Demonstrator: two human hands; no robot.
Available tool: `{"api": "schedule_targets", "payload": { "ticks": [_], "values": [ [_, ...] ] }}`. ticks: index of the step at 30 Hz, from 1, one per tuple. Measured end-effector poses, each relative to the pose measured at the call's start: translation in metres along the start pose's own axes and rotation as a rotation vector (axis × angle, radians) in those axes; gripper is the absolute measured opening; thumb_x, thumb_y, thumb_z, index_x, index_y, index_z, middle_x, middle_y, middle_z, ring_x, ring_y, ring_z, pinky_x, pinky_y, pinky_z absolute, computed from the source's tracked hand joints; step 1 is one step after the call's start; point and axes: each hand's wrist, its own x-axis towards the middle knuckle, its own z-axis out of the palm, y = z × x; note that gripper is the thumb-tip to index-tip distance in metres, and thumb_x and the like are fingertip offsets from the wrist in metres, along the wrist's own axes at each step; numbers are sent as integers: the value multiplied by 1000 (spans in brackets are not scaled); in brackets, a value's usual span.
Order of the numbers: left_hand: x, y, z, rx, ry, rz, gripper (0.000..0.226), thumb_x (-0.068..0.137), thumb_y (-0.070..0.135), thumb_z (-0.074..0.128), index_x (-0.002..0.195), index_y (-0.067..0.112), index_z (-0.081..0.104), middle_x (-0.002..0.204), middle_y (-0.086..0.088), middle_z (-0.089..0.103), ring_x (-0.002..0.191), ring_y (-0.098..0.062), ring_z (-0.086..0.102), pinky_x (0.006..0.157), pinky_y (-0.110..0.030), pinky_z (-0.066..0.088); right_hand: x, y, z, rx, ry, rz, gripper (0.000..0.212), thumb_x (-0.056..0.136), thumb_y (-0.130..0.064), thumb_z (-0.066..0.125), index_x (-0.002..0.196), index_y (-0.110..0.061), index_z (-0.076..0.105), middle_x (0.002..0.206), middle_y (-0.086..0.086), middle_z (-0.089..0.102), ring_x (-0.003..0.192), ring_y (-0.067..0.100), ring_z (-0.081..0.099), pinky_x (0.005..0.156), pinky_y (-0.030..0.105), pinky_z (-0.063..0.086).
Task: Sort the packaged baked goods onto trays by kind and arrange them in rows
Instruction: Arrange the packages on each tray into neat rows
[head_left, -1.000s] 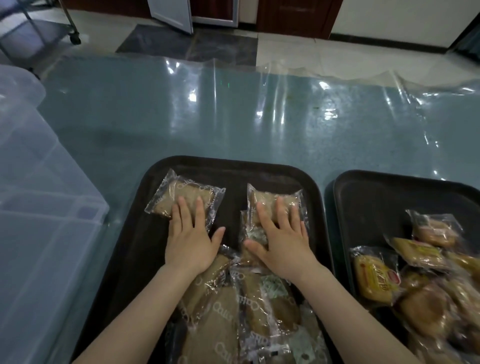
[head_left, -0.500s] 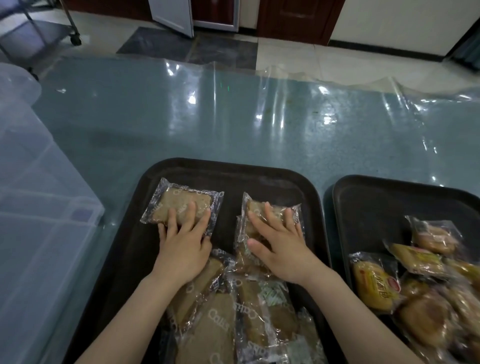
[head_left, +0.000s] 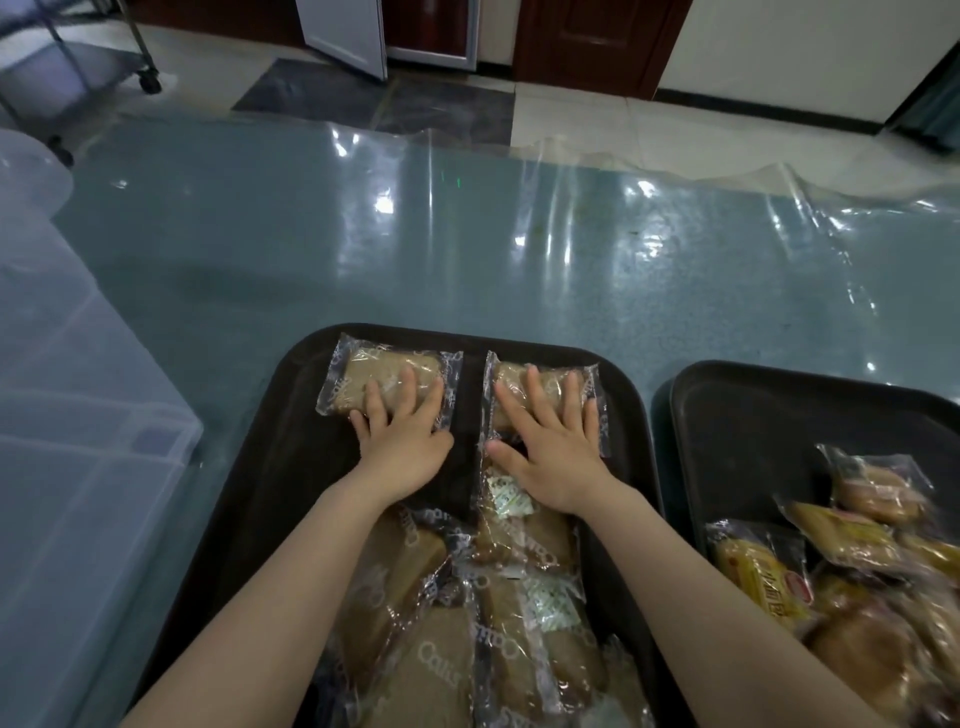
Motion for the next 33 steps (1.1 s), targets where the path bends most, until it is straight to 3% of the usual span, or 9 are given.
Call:
{"api": "schedule_targets", "payload": {
  "ticks": [5, 8, 11, 14, 17, 20, 26, 30, 33],
  "values": [
    [-20, -2, -17, -537, 151, 94, 72, 90, 1, 43, 147, 37, 18, 157, 14, 1, 143, -10, -11, 115, -45, -9, 3, -7, -12, 18, -1, 16, 67, 88, -70, 24, 146, -51, -3, 155, -11, -25, 132, 34, -40, 101, 51, -26],
    [-54, -14, -24, -687, 136, 85, 63, 91, 3, 46, 142, 39, 35, 152, 15, 26, 139, -5, 20, 115, -35, 17, -17, -13, -17, 36, 258, -83, 60, 88, -63, 28, 145, -47, 22, 157, -16, -6, 141, 24, -28, 107, 49, -22],
    [-88, -27, -19, -636, 4, 62, 57, 89, 2, 52, 133, 38, 48, 140, 10, 47, 127, -9, 45, 108, -39, 37, -51, -18, -15, 267, 393, -49, 40, 87, -51, 44, 121, -37, 59, 140, -15, 42, 137, 14, 26, 115, 45, 23],
    [-122, -37, -9, -643, -67, 86, 61, 85, -2, 56, 124, 45, 51, 140, 17, 42, 131, -3, 38, 109, -34, 35, -89, -22, -2, 365, 299, 25, 41, 80, -60, 48, 111, -37, 63, 116, -22, 43, 112, 1, 30, 99, 27, 35],
    [-150, -45, 0, -611, -45, 163, 49, 86, 30, 64, 125, 51, 42, 147, 22, 28, 139, 5, 14, 113, -27, 18, -117, -19, 8, 403, 136, -48, 71, 75, -74, 43, 135, -38, 48, 133, -28, 31, 126, -4, 17, 109, 26, 18],
    [-164, -54, 8, -485, -62, 175, 82, 71, 55, 68, 141, 45, 27, 150, 28, 10, 139, 8, -3, 115, -27, 5, -130, -19, 7, 472, 87, -35, 72, 74, -68, 56, 139, -39, 41, 139, -28, 30, 133, -4, 19, 110, 23, 16],
    [-166, -59, 9, -366, -43, 207, 76, 85, 26, 68, 142, 42, 20, 153, 22, 6, 142, 0, -6, 114, -27, -4, -141, -32, -8, 656, 221, 19, 15, 93, -32, 59, 105, -38, 64, 93, -25, 65, 88, -2, 61, 73, 11, 46],
    [-156, -61, -7, -138, -80, 308, 74, 85, 11, 60, 141, 47, 26, 151, 19, 0, 141, -4, -11, 114, -32, -6, -141, -33, -28, 1083, 387, 196, 30, 98, -37, 44, 83, -36, 70, 86, -10, 70, 78, 4, 65, 67, 20, 49],
    [-143, -57, -14, 120, 59, 278, 78, 83, -4, 48, 145, 39, 29, 157, 8, 0, 145, -13, -4, 115, -32, -3, -130, -28, -31, 1203, 440, 411, 30, 100, -38, 40, 103, -29, 68, 101, 2, 69, 96, 15, 65, 78, 30, 54]
  ]
}}
